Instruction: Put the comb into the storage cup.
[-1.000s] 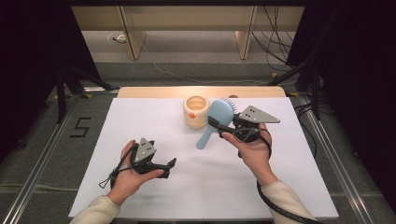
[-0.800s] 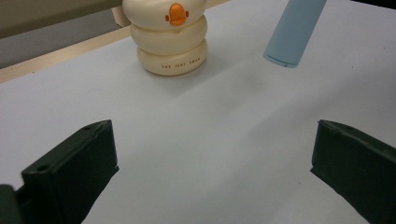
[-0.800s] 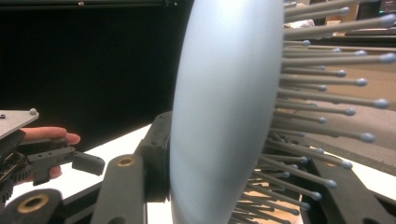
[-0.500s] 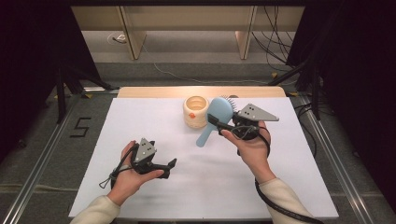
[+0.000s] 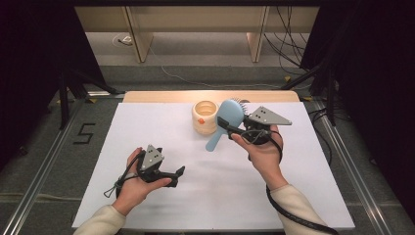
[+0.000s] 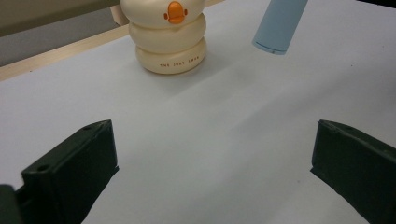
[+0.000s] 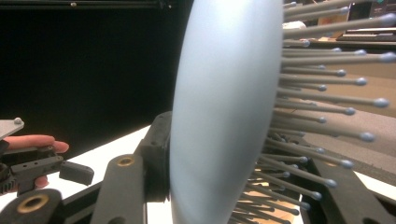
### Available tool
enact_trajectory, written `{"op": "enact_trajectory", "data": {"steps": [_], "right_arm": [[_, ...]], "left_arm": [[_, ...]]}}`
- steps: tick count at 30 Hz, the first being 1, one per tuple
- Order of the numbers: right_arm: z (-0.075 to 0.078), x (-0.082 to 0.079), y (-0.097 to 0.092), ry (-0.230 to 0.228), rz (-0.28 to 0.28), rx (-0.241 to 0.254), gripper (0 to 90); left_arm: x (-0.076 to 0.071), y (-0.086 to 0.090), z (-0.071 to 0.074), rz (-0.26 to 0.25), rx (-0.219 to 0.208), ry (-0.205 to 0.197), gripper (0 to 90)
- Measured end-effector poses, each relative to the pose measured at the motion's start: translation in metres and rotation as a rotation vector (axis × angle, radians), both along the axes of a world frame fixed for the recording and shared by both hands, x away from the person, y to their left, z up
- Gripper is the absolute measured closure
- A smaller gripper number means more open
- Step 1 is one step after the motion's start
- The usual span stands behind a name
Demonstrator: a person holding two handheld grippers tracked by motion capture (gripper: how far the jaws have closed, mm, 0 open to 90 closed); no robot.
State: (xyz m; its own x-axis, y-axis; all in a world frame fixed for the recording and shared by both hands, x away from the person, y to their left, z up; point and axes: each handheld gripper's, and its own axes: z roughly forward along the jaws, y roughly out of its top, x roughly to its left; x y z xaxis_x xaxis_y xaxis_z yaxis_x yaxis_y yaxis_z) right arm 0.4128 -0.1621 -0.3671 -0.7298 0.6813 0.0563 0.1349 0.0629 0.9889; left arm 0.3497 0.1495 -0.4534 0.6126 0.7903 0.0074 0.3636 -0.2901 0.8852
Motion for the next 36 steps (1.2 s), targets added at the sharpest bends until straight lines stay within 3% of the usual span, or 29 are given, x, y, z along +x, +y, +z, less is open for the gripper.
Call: {"op": "enact_trajectory", "data": {"steps": [36], "right_arm": [[0.013,0.014,0.005,-0.023,-0.028,0.009,51.4]], "left_arm": [[0.0,0.001,0.0,0.001,0.0,0.001,0.0]]}}
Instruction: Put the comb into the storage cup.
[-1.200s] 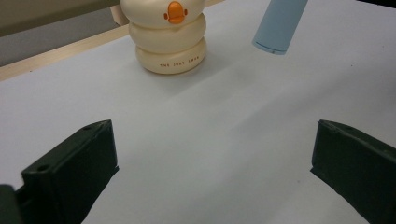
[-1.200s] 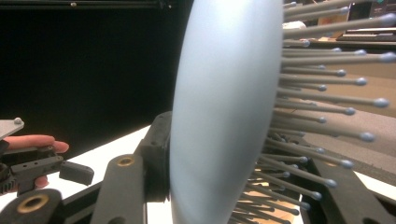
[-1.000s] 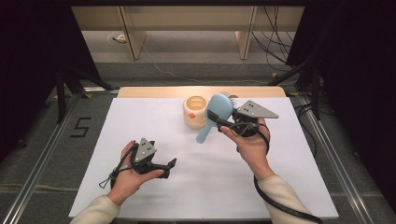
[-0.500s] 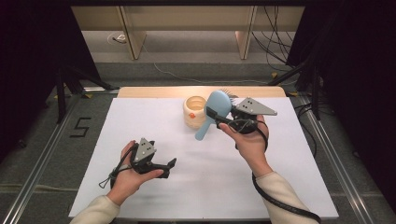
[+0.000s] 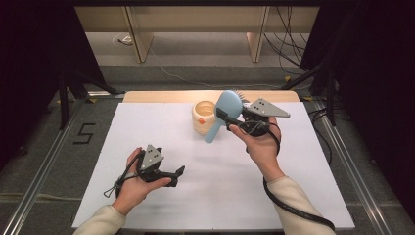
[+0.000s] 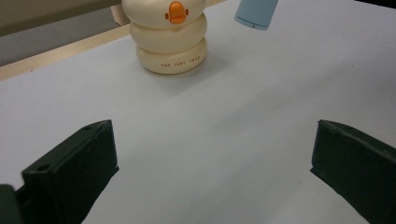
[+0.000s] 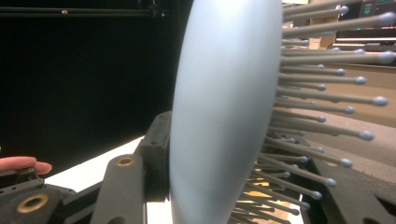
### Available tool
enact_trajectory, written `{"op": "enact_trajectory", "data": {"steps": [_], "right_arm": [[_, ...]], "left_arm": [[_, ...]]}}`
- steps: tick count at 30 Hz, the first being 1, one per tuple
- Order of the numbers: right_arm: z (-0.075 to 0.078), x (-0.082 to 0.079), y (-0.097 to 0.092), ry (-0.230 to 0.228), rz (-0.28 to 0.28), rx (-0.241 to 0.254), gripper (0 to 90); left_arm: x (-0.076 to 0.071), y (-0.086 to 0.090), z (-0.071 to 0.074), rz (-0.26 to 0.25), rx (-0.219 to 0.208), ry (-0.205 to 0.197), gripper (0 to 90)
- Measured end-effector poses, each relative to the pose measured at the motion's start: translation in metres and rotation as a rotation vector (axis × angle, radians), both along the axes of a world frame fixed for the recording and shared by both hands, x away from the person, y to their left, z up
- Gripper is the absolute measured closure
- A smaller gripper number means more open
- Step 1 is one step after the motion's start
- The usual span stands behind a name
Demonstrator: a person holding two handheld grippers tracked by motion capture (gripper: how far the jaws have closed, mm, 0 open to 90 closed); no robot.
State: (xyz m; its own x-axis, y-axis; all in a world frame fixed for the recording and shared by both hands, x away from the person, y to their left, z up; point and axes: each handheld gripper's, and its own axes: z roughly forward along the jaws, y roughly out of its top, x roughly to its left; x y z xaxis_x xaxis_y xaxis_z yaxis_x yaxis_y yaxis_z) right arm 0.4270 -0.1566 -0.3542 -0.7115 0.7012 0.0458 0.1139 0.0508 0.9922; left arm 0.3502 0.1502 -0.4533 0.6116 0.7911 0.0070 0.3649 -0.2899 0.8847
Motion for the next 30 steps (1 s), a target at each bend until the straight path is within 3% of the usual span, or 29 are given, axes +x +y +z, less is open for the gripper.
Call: {"op": "enact_trajectory", "data": {"steps": [30], "right_arm": [[0.007,0.011,0.004,-0.008,-0.019,0.007,51.4]], "left_arm": [[0.0,-0.001,0.0,0.0,-0.003,0.002,0.0]]}}
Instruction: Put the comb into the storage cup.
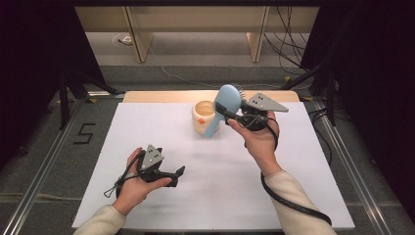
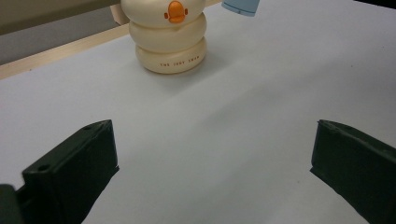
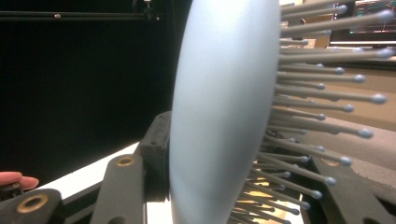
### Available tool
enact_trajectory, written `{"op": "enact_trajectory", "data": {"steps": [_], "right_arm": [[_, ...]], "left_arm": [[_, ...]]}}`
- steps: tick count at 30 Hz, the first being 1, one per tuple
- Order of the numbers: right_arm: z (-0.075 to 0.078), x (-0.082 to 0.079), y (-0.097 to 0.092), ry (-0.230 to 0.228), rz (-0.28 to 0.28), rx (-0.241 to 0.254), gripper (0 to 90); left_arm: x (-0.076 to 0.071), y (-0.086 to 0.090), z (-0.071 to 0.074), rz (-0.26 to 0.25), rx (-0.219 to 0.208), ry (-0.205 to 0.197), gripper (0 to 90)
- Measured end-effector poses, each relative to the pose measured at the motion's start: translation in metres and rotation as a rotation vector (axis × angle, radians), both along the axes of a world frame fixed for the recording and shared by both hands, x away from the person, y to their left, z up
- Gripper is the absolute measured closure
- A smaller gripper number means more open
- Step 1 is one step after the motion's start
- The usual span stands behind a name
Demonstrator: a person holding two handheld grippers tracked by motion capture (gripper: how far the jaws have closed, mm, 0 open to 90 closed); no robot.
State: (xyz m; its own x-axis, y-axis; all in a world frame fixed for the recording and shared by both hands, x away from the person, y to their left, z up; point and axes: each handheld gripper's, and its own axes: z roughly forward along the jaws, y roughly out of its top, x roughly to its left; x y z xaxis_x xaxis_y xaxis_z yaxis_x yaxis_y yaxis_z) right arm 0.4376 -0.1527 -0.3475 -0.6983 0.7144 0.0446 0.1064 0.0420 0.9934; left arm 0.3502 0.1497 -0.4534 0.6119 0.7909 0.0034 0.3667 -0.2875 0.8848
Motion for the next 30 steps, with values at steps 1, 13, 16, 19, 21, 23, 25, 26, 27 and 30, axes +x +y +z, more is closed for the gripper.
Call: {"op": "enact_trajectory", "data": {"steps": [1,13,16,19,21,23,25,26,27,30], "right_arm": [[0.0,0.0,0.0,0.001,-0.001,-0.002,51.4],[0.003,0.004,0.002,0.001,-0.003,0.002,51.4],[0.004,0.005,0.002,0.0,-0.006,0.004,51.4],[0.004,0.006,0.002,0.003,-0.007,0.004,51.4],[0.004,0.007,0.002,0.002,-0.009,0.004,51.4],[0.004,0.008,0.002,0.005,-0.011,0.007,51.4],[0.003,0.009,0.003,0.007,-0.011,0.006,51.4],[0.003,0.009,0.003,0.009,-0.012,0.004,51.4],[0.004,0.01,0.003,0.005,-0.013,0.004,51.4],[0.004,0.012,0.004,0.011,-0.015,0.008,51.4]], "left_arm": [[0.0,0.0,0.0,0.0,0.0,0.0,0.0],[0.0,0.0,0.0,0.001,-0.002,0.001,0.0],[0.0,0.0,0.0,0.001,-0.002,0.001,0.0],[0.0,0.0,0.0,0.002,-0.002,0.001,0.0],[0.0,0.0,0.0,0.002,-0.002,0.001,0.0],[0.0,0.0,0.0,0.0,-0.002,0.001,0.0],[0.0,0.0,0.0,-0.002,-0.001,0.001,0.0],[0.0,0.0,0.0,-0.002,-0.001,0.0,0.0],[0.0,0.0,0.0,0.0,-0.003,0.0,0.0],[0.0,0.0,0.0,0.001,-0.004,0.0,0.0]]}}
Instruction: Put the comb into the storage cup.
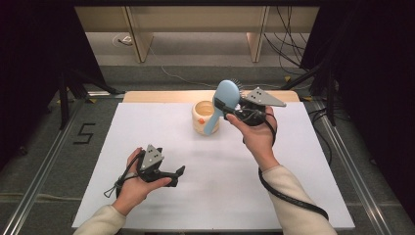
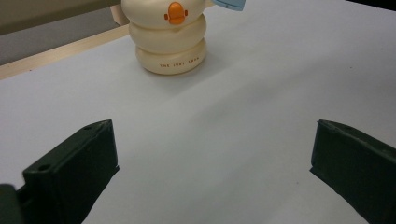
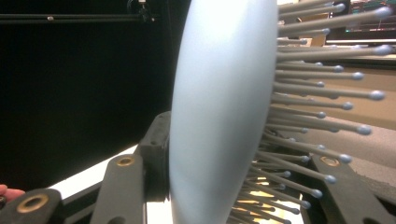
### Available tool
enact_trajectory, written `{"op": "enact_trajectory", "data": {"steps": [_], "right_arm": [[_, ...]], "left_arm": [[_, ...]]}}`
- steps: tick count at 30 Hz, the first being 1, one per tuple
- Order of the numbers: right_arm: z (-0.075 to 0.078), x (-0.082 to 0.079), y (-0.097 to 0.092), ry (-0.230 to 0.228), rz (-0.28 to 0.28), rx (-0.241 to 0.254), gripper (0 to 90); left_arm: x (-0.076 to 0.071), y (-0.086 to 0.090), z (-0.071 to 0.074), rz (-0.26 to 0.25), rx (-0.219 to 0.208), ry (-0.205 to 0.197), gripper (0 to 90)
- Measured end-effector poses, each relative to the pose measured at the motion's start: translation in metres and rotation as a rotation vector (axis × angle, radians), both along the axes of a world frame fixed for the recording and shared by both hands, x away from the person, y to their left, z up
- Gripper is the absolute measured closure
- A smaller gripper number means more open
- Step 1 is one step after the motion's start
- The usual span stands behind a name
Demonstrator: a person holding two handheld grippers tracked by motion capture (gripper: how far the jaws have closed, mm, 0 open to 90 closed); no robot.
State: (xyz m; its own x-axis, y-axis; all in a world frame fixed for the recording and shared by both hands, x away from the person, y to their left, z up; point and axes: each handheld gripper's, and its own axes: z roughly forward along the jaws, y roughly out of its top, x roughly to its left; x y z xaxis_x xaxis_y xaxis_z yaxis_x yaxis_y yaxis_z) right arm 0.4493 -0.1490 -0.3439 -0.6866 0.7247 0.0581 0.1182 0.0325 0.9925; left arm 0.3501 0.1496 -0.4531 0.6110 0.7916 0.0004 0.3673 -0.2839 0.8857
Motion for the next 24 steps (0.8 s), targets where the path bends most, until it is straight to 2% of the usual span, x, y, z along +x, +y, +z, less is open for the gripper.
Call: {"op": "enact_trajectory", "data": {"steps": [24], "right_arm": [[0.0,0.012,0.003,0.008,-0.025,0.013,51.4]], "left_arm": [[0.0,-0.001,-0.001,-0.003,-0.003,0.004,0.0]]}}
